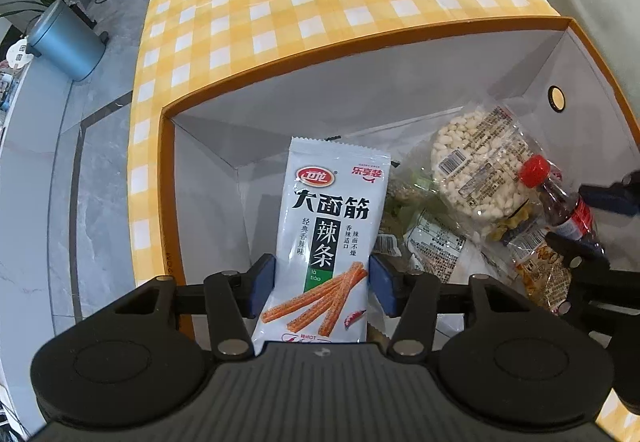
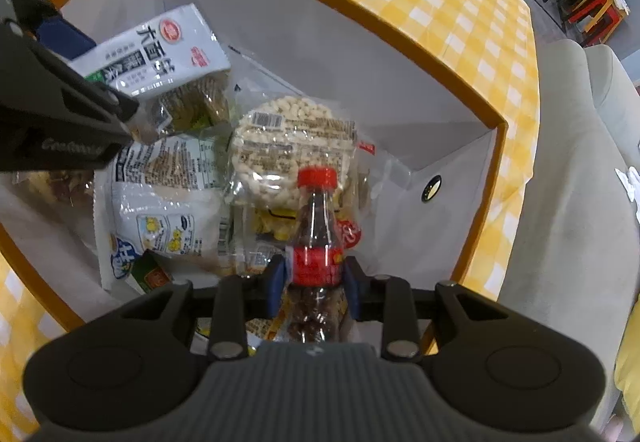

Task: Organize snacks
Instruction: 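Open both tools to drop the packet and bottle into the box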

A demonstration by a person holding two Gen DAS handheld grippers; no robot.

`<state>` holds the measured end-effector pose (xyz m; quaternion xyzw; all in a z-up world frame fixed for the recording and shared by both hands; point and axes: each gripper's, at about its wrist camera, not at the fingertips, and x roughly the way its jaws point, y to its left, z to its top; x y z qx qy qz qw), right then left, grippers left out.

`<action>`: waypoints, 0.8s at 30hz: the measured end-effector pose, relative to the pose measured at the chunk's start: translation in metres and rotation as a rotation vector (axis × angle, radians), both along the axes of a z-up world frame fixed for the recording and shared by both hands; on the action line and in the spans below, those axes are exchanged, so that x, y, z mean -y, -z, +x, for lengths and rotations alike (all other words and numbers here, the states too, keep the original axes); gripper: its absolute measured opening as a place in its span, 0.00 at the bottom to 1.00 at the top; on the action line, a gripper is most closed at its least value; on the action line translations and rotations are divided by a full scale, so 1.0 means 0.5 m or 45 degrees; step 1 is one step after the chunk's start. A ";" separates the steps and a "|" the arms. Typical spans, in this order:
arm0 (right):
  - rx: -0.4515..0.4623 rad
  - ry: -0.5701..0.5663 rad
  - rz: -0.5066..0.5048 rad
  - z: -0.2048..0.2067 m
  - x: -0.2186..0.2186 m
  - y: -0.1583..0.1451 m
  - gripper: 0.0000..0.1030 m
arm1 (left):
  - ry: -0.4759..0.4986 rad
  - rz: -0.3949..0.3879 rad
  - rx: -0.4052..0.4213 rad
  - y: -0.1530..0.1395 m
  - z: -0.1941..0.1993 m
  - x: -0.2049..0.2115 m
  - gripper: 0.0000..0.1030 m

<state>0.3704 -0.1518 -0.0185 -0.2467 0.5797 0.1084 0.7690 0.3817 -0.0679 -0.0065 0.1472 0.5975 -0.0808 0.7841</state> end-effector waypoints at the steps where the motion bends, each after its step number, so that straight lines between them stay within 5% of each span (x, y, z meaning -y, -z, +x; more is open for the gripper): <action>1: 0.009 -0.003 0.006 -0.001 -0.001 -0.003 0.37 | -0.005 -0.006 0.001 -0.001 0.001 -0.002 0.61; 3: 0.014 -0.001 0.016 -0.002 -0.002 -0.009 0.52 | -0.007 -0.012 0.002 -0.003 0.000 -0.003 0.61; 17: 0.086 -0.001 0.071 -0.030 0.000 -0.056 0.61 | 0.033 -0.113 0.082 -0.096 -0.039 -0.003 0.61; 24: 0.292 0.029 0.157 -0.106 0.019 -0.143 0.61 | 0.046 -0.182 0.239 -0.156 -0.126 -0.034 0.61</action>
